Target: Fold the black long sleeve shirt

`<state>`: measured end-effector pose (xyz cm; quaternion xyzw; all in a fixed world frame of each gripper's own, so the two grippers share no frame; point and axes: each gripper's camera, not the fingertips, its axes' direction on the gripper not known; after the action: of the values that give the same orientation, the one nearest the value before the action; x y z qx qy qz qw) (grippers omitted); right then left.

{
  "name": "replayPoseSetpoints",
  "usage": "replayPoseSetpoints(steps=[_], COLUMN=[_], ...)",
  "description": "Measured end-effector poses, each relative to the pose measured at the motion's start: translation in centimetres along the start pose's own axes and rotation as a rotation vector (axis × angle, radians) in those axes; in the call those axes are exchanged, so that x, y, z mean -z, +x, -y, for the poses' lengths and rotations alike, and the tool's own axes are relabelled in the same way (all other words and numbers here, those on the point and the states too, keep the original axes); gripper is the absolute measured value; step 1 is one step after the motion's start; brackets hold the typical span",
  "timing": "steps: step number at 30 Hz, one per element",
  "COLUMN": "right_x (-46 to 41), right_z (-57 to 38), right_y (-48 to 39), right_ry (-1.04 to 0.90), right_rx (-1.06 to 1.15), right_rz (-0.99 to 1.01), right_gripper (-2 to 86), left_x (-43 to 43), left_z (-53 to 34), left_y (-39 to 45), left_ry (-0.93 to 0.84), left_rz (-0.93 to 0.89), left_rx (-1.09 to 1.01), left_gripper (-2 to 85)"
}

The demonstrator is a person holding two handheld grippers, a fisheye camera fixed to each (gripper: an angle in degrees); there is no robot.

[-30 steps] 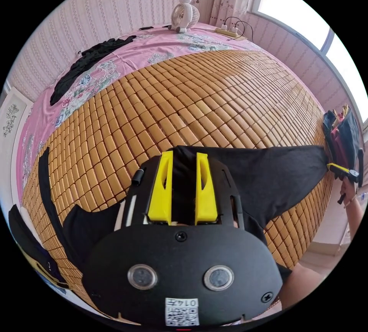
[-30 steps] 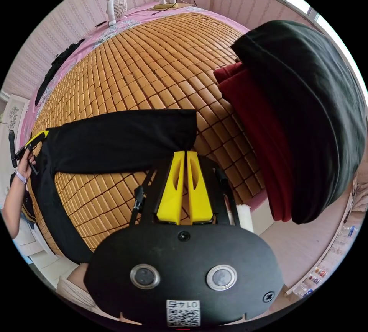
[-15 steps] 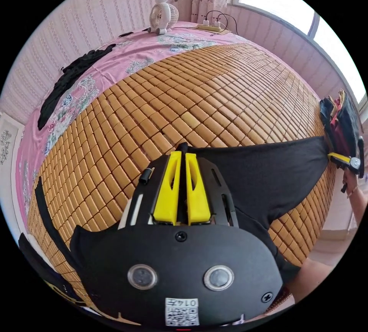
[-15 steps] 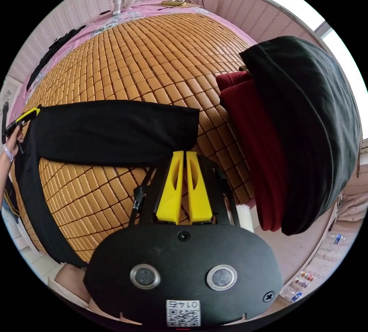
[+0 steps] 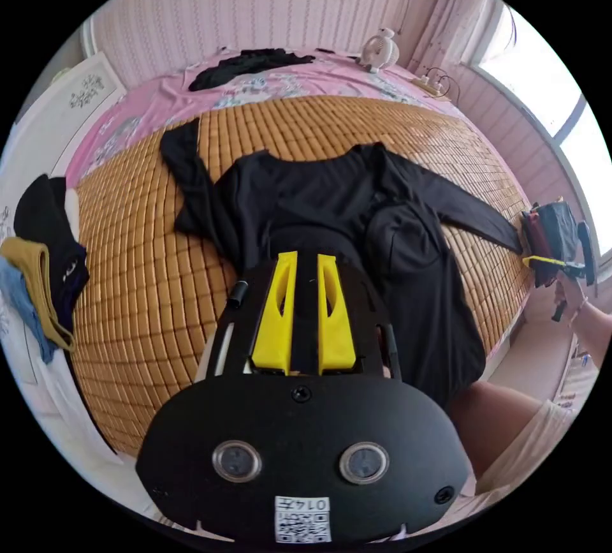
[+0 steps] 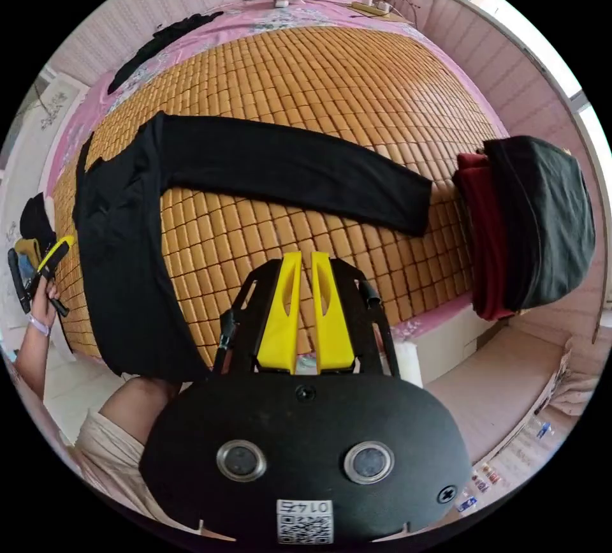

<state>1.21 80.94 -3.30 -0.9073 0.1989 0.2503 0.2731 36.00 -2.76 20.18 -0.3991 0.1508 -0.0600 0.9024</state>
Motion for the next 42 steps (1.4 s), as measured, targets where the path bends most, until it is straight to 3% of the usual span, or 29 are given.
replayPoseSetpoints(steps=[4,9,12,15,18,23,26,28,29,30,32,34,42], right_x=[-2.8,-4.3,-6.6,-10.0,-11.7,-9.9,-2.9,0.1,0.4,0.4,-0.8,-2.8,-3.5], right_z=[11.1,22.5,27.3,30.4,31.2,31.0,26.8,20.9,19.2,16.0,12.7,11.2,13.2], right_y=[-15.8,-35.6,-45.6,-50.9,-51.4,-51.1,-52.0,-54.7,-55.2,-56.0,-55.9,-54.2,-52.4], right_ry=[0.065,0.15,0.141,0.071,0.066,0.052,0.229,0.093,0.049,-0.019,-0.081,-0.126,-0.099], right_rx=[0.396,0.682,0.737,0.628,0.488,0.5,0.675,0.992,1.075,1.216,1.287,1.243,1.042], right_rz=[0.187,0.346,0.298,0.229,0.233,0.348,0.597,0.825,0.843,0.79,0.633,0.507,0.394], right_gripper=[3.1,6.9,7.9,7.8,5.5,1.2,1.1,1.8,2.2,3.0,4.2,3.7,4.7], left_x=[1.2,1.6,1.9,3.0,4.4,8.0,10.8,12.8,14.2,14.8,17.2,18.3,20.6], left_z=[-7.5,-11.9,-13.8,-15.2,-16.6,-20.6,-22.2,-22.7,-23.2,-23.5,-25.0,-26.3,-30.2], left_y=[-2.6,-3.6,-4.9,-6.2,-8.1,-12.6,-16.2,-18.4,-19.8,-20.6,-22.8,-24.0,-27.8], left_ry=[-0.082,-0.115,-0.105,-0.068,-0.05,-0.034,0.021,0.061,0.09,0.104,0.145,0.146,0.103], left_rz=[-0.014,0.033,0.025,-0.005,-0.062,-0.135,-0.218,-0.21,-0.207,-0.203,-0.152,-0.077,0.16], left_rx=[0.051,0.021,0.049,0.076,0.137,0.27,0.335,0.368,0.399,0.418,0.487,0.528,0.672], left_gripper=[6.3,6.6,6.5,6.5,6.5,6.4,6.0,6.0,5.9,5.9,5.9,6.0,7.0])
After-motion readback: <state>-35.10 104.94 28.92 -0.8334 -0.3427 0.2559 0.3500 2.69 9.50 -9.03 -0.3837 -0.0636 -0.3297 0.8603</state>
